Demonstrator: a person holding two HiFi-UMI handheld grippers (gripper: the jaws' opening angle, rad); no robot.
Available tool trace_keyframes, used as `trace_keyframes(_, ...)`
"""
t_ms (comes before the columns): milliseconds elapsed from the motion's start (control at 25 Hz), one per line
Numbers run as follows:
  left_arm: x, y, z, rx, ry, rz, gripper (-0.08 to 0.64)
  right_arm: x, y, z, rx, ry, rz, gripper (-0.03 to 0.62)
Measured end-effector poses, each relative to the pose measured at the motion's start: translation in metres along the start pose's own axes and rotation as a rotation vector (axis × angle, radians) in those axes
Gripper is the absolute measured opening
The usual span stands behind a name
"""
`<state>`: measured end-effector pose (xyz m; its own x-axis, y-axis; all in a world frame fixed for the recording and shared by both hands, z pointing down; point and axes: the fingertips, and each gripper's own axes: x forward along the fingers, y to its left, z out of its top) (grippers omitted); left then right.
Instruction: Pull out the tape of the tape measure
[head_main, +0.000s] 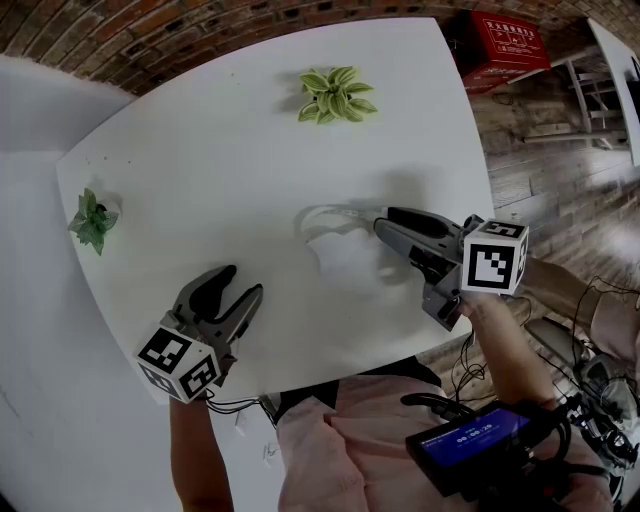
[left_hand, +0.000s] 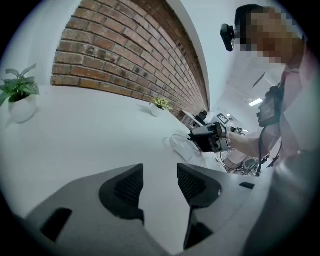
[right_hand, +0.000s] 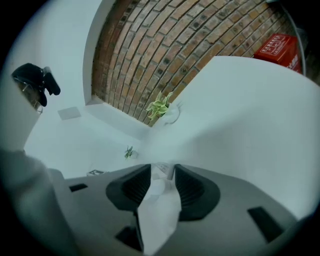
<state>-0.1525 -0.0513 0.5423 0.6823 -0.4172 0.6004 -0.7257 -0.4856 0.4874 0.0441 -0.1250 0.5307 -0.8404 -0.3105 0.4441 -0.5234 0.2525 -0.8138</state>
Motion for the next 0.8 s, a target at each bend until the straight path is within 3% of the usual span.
trace_keyframes(280,0.001,-0.008,-0.001,-0.009,-0.006,-0.021,0.221,-0.002,0.003,0.003,-0.046,-0.008,-0.012,0.22)
trace_keyframes(520,-0.001,-0.012,0.001,0.0,-0.013,-0.029,0.221,-0.001,0.006,-0.003,-0.148,0.037,-0.042,0.333)
trace_keyframes(800,-0.004,-0.016,0.001,-0.001,-0.025,-0.03,0.221,-0.002,0.003,-0.009,-0.19,0.052,-0.07,0.347)
